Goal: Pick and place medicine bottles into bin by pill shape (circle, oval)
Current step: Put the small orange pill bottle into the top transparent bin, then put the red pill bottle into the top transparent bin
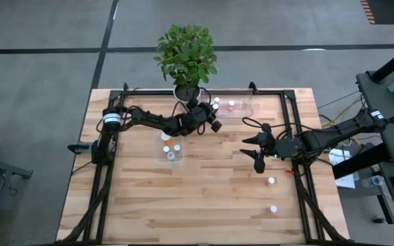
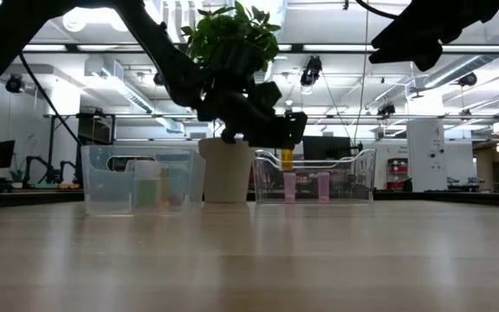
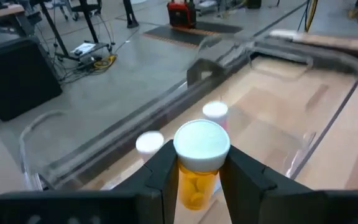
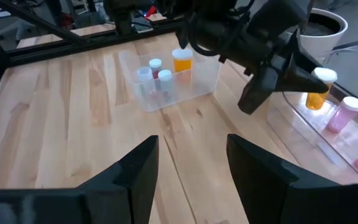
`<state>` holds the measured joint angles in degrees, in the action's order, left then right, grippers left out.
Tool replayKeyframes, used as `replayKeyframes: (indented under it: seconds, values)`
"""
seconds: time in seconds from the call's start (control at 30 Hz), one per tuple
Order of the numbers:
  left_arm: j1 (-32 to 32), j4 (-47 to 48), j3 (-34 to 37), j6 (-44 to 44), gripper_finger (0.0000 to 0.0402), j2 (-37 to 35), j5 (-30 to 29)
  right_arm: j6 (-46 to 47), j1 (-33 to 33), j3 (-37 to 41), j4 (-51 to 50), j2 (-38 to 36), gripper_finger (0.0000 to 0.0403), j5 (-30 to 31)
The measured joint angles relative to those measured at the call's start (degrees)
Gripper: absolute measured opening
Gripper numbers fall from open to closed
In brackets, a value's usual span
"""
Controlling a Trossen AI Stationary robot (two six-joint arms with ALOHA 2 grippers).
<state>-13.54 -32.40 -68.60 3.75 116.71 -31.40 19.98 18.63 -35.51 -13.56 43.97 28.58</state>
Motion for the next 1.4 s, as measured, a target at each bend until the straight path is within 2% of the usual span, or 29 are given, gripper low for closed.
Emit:
replayKeyframes:
  seconds: [0.23,0.57,0.77,0.87,0.97,1.2,1.4]
  values:
    - [0.0,0.3,0.3,0.1,0.0091,0.0,0.0,1.2,0.0,0.0,-0.1,0.0,0.018,-0.5]
    - [0.0,0.4,0.3,0.3,0.0177,-0.2,0.0,6.8,0.0,0.0,-4.8,-0.1,0.0178,-2.5]
    - [1.6,0.4,0.3,-4.3,0.0196,-2.4,-0.2,16.2,0.0,-0.8,-9.5,0.0,0.0178,-12.8]
    - [3.6,0.5,0.7,-5.8,0.0197,-5.4,-0.1,22.6,0.8,-1.0,-11.1,0.1,0.0178,-19.5]
    - [6.4,1.3,1.0,-8.1,0.0197,-8.7,-0.2,29.2,3.4,-1.7,-12.3,0.5,0.0178,-23.1]
    - [15.8,6.0,1.6,-12.1,0.0197,-16.9,-0.5,45.1,12.8,-5.7,-18.9,3.9,0.0178,-23.3]
    - [24.0,8.9,2.0,-13.7,0.0197,-21.6,-2.4,54.7,19.4,-12.1,-25.8,11.7,0.0178,-22.6]
